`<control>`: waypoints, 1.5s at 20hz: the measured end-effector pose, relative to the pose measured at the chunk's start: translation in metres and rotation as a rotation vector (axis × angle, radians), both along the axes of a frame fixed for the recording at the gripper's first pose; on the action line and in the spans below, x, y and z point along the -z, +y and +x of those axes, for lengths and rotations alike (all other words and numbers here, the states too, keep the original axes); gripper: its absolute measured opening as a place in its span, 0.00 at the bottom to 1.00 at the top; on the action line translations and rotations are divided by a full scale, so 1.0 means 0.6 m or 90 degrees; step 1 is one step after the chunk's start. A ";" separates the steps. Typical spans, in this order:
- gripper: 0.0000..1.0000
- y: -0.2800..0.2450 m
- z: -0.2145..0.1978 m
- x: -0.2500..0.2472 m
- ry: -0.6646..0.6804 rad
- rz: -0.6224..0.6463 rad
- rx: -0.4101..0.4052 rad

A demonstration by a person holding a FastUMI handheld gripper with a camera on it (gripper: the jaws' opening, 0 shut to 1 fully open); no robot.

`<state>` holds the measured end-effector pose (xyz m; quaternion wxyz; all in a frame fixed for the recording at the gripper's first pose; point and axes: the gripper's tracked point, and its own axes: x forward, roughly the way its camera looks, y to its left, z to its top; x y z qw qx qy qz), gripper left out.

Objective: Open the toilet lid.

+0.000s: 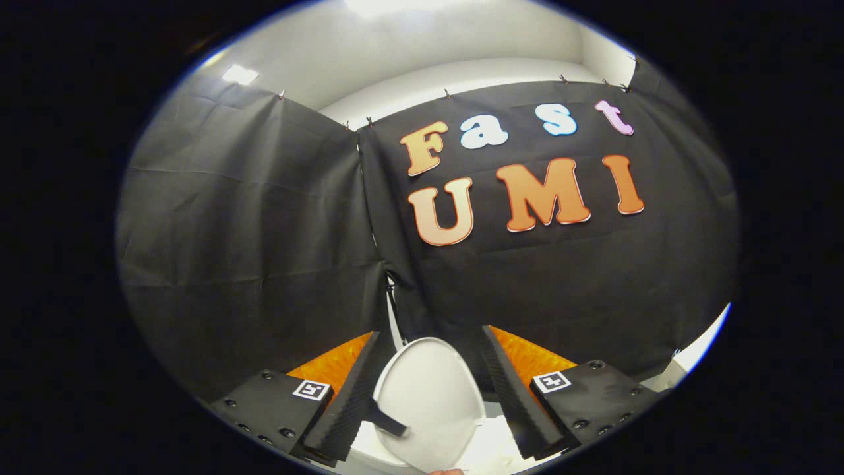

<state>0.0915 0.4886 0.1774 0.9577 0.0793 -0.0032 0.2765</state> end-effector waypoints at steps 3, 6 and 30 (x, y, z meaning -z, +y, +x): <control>0.96 -0.103 0.022 -0.017 -0.020 -0.002 0.030; 0.96 -0.199 0.035 -0.014 -0.031 -0.015 0.056; 0.95 -0.766 0.033 0.153 -0.037 -0.062 0.283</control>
